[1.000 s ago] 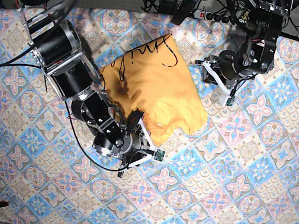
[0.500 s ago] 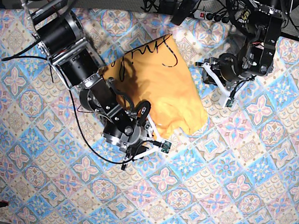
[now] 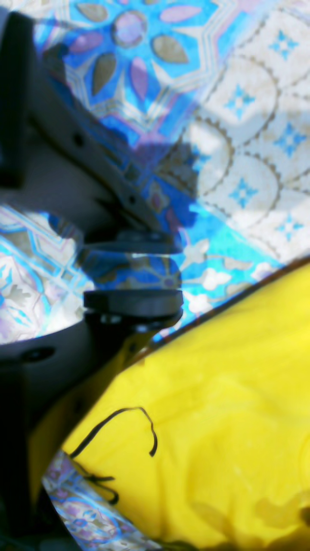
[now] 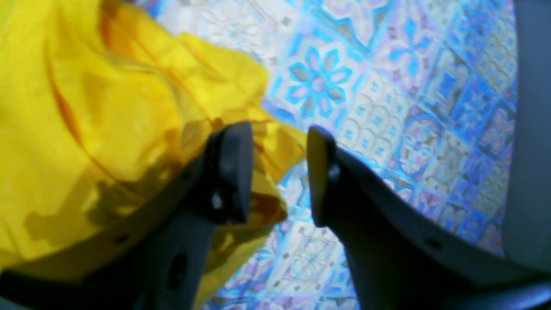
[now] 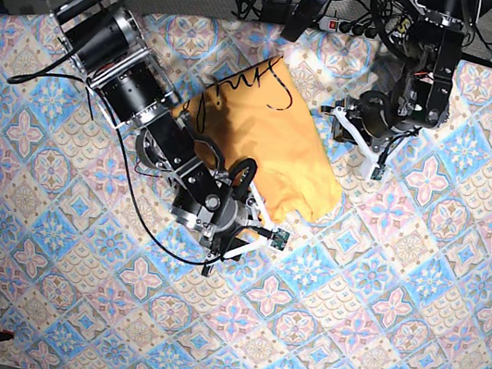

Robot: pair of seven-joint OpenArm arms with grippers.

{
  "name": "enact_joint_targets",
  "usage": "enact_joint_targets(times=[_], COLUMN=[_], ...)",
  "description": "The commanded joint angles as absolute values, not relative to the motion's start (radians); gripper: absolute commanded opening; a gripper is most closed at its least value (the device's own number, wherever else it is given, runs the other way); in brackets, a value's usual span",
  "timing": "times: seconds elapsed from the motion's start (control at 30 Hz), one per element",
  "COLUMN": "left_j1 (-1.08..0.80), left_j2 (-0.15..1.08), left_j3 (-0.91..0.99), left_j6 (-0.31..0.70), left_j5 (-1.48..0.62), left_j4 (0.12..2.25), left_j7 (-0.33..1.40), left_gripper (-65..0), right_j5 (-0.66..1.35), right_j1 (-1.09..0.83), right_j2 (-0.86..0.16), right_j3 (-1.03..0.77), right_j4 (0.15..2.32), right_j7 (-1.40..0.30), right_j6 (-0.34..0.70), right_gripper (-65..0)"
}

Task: Fold the T-shirt properly
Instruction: 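Hold the shirt edge with the right gripper and tuck it under the bundle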

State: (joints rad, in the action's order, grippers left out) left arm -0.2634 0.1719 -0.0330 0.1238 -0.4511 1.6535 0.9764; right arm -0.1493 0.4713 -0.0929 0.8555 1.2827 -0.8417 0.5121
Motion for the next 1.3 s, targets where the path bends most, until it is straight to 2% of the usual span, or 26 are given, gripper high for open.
enact_joint_targets(times=[0.0, 0.53, 0.87, 1.03, 1.27], left_j1=[-0.257, -0.232, -0.232, -0.232, -0.232], left_j2=[0.176, 0.176, 0.176, 0.176, 0.176], left_j3=[-0.031, -0.031, -0.031, -0.031, -0.031], left_j6=[0.125, 0.125, 0.125, 0.125, 0.125], left_j5=[-0.458, -0.463, -0.463, -0.463, -0.464], left_j4=[1.669, 1.647, 1.647, 1.647, 1.647], left_j7=[0.966, 0.967, 0.967, 0.967, 0.967], left_gripper=[-51.4, -51.4, -51.4, -51.4, -51.4], right_j5=[-0.145, -0.147, -0.147, -0.147, -0.147], right_j1=[0.498, 0.437, 0.437, 0.440, 0.441], right_j2=[-0.085, -0.091, -0.104, -0.119, -0.120], right_j3=[0.851, 0.852, 0.852, 0.851, 0.851], right_j4=[1.300, 1.291, 1.167, 1.168, 1.168], right_j7=[-0.831, -0.822, -0.737, -0.736, -0.733], right_j6=[0.507, 0.507, 0.507, 0.509, 0.509], right_gripper=[-43.9, -44.0, -44.2, -52.3, -52.9])
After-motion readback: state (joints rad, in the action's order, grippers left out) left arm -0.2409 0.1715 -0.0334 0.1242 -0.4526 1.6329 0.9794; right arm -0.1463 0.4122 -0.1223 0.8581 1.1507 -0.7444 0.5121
